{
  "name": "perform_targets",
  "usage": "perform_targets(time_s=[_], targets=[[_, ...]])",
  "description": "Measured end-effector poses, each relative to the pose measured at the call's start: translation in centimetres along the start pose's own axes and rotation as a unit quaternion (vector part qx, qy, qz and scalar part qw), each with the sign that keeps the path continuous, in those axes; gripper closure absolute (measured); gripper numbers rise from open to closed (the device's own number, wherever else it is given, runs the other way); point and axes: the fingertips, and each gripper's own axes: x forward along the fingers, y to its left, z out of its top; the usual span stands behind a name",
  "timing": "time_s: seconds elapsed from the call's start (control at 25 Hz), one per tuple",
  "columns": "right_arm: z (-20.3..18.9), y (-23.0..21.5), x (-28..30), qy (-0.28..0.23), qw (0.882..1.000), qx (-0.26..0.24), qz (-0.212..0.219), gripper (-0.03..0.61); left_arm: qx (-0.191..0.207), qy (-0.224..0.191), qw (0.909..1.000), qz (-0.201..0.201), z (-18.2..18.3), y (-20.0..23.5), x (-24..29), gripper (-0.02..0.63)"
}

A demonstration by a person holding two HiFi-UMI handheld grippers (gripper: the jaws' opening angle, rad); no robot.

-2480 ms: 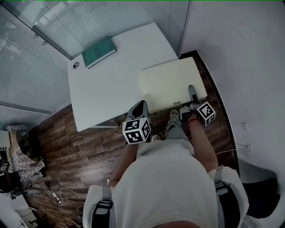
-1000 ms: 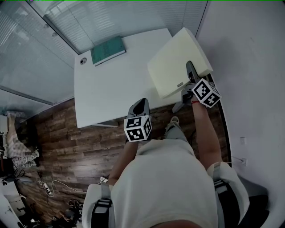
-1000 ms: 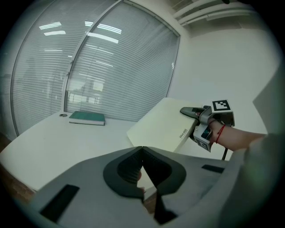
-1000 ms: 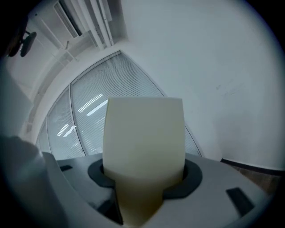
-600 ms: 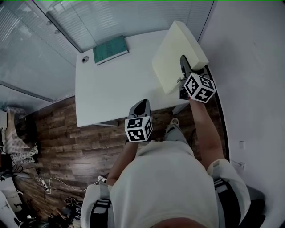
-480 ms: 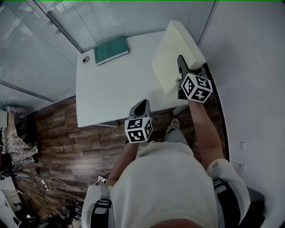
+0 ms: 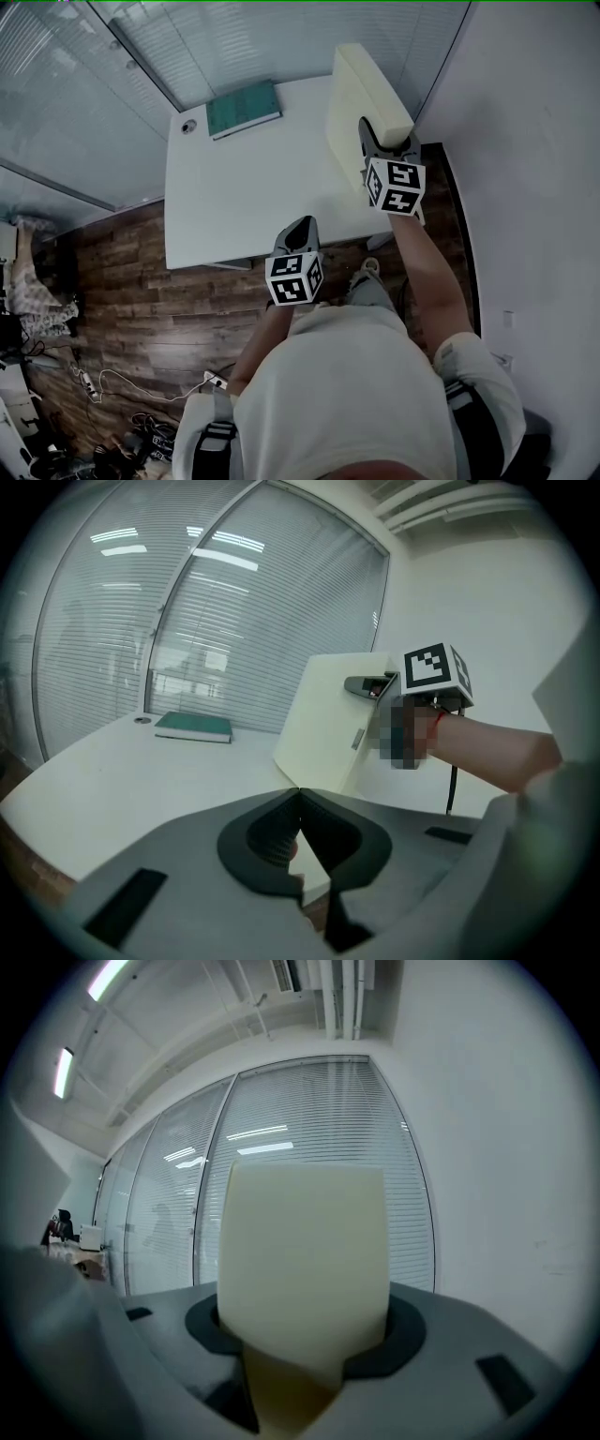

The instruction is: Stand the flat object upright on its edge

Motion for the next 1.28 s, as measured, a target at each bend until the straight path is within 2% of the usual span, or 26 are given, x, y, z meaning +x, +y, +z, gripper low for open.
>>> perform_targets(time_s=[0.88,1.28], targets=[[-1.6,2.4,1.1,-0.001,1.0,-0.031,0.006,0.301,-0.012,-0.003,0.9999,0.01,-0.2,1.1,-0.3,0.592],[-1.7,1.9,1.0,0.007,1.0,-0.018,-0.001,0.282,-0.012,-0.009,0.9998,0.011,0.0,1.5,-1.6,0.593]])
